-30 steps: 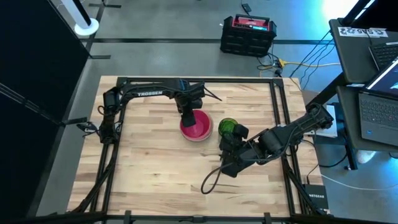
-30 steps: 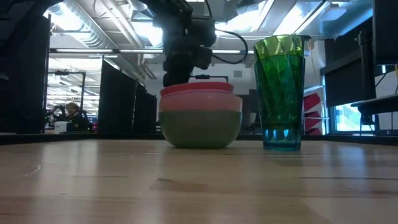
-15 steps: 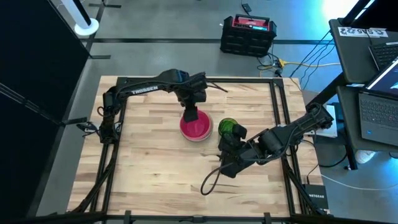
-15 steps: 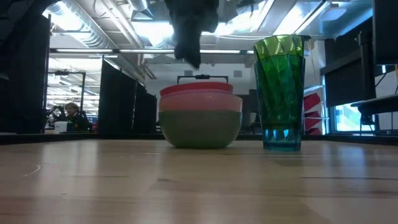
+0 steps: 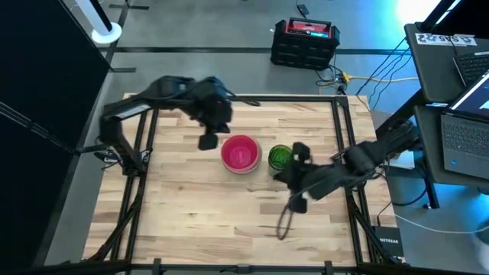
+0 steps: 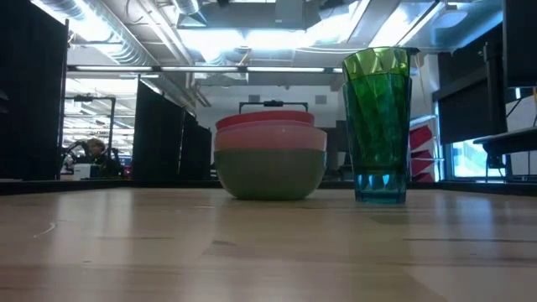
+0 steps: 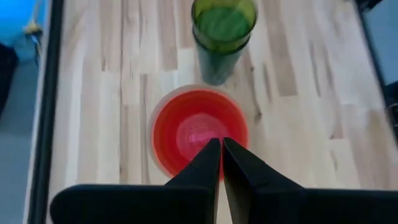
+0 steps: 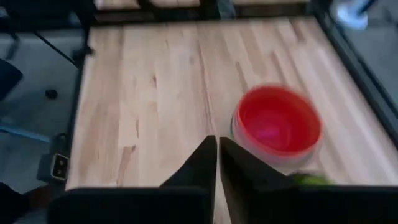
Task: Nest bowls inside each other
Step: Return to Home Position
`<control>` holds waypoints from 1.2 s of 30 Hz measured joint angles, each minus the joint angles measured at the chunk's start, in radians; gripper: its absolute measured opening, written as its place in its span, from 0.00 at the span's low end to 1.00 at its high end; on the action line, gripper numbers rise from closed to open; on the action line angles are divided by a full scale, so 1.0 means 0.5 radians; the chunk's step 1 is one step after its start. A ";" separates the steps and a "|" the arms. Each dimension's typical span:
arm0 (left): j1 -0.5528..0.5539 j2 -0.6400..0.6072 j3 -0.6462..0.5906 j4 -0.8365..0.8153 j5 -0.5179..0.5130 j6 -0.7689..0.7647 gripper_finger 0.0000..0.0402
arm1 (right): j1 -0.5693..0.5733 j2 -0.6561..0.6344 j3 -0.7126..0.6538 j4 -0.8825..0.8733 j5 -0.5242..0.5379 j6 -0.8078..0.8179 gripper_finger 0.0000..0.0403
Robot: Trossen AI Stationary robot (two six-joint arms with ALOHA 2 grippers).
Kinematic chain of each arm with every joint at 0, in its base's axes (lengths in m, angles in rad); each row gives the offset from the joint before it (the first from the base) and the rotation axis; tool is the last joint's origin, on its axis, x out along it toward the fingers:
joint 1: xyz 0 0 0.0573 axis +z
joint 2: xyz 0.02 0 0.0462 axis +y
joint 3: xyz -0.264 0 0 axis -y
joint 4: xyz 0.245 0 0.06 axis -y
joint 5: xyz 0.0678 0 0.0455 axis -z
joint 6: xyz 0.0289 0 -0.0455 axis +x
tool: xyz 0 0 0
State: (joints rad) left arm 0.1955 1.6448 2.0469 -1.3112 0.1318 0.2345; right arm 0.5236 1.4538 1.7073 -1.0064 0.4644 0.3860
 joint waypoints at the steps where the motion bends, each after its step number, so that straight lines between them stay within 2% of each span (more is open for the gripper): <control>1: 0.000 -0.068 -0.047 0.044 0.005 -0.029 0.00 | 0.000 -0.037 0.000 0.062 -0.001 -0.071 0.00; 6: -0.005 -0.419 -0.344 0.338 0.037 -0.218 0.00 | -0.021 -0.255 -0.025 0.223 -0.107 -0.389 0.00; 23: -0.480 -1.487 -1.703 1.688 -0.579 -0.942 0.00 | -0.119 -1.915 -1.607 1.201 -0.133 -0.307 0.00; 29: -0.544 -1.553 -1.825 1.820 -0.623 -1.093 0.00 | -0.119 -2.463 -1.960 1.256 -0.093 -0.362 0.00; 32: -0.558 -1.553 -1.827 1.774 -0.626 -1.457 0.00 | -0.119 -2.651 -2.028 1.044 0.017 -0.375 0.00; 34: -0.553 -1.554 -1.827 1.732 -0.631 -1.733 0.00 | -0.119 -2.739 -2.032 1.038 0.054 -0.259 0.00; 36: -0.550 -1.555 -1.829 1.641 -0.610 -1.798 0.00 | -0.119 -2.786 -2.041 1.057 0.037 -0.233 0.00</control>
State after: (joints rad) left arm -0.0794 0.8675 1.1325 -0.4907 -0.1732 -0.6645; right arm 0.4641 0.0610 0.6868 -0.4777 0.4831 0.2697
